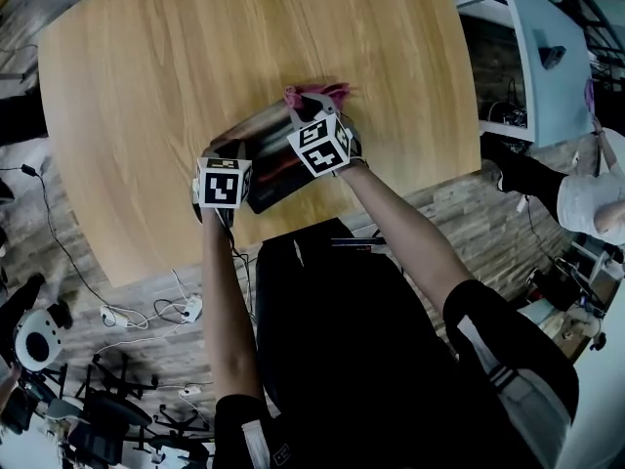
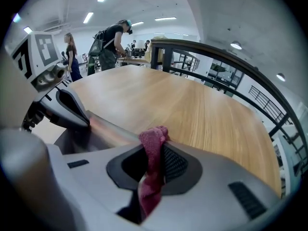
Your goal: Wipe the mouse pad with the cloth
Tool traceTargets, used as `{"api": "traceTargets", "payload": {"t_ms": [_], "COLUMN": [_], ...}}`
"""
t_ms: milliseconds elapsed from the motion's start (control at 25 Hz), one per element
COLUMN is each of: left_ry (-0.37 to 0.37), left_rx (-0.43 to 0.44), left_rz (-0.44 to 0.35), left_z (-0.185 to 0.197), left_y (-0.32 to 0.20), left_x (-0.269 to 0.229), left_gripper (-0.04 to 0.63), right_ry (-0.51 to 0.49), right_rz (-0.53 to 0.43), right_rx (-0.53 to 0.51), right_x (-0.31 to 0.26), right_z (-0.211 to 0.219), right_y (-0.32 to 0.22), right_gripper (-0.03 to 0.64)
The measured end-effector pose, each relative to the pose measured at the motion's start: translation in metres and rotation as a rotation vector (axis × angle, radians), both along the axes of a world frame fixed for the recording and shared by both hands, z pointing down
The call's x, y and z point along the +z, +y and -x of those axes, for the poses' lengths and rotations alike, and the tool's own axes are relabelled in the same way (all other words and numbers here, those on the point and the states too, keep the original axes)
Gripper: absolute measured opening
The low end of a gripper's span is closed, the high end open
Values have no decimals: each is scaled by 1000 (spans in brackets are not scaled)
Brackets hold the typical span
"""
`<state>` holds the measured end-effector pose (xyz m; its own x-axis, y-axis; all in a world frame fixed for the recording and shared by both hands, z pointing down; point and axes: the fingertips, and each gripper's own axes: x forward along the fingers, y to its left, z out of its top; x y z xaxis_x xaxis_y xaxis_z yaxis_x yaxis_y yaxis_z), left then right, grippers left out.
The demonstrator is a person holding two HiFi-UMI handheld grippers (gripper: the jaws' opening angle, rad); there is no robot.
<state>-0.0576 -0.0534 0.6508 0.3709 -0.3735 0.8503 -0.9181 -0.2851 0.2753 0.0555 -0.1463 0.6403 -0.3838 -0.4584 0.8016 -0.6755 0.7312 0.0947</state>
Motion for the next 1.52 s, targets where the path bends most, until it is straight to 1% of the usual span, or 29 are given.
{"api": "traceTargets", "payload": {"t_ms": [80,200,480,600,880,1160,1520], "left_ry": [0,2,11,12,19,3,-18], "left_rx": [-2,-12,-28,-39,-52,-57,-91], "left_rz": [-3,1,-4,-10,-14,-14,-49], "left_z": [-1,0,2,1,1,1,1], "left_y": [-3,0,4,3,1,1,0], "left_x": [-1,0,4,1,1,3,2], "left_gripper": [32,32,31,31,31,31,31], "right_ry": [2,26,71,76,87,98,87], "right_rz": [0,-18,-68,-89,-108,-112,-109], "right_rx": [-41,-135,-404,-467,-543,-562,-550], "right_x": [2,5,11,11,12,14,12], "right_z": [9,21,33,32,26,21,10], "right_y": [3,12,43,50,65,76,95], "right_gripper": [66,66,66,66,66,66,66]}}
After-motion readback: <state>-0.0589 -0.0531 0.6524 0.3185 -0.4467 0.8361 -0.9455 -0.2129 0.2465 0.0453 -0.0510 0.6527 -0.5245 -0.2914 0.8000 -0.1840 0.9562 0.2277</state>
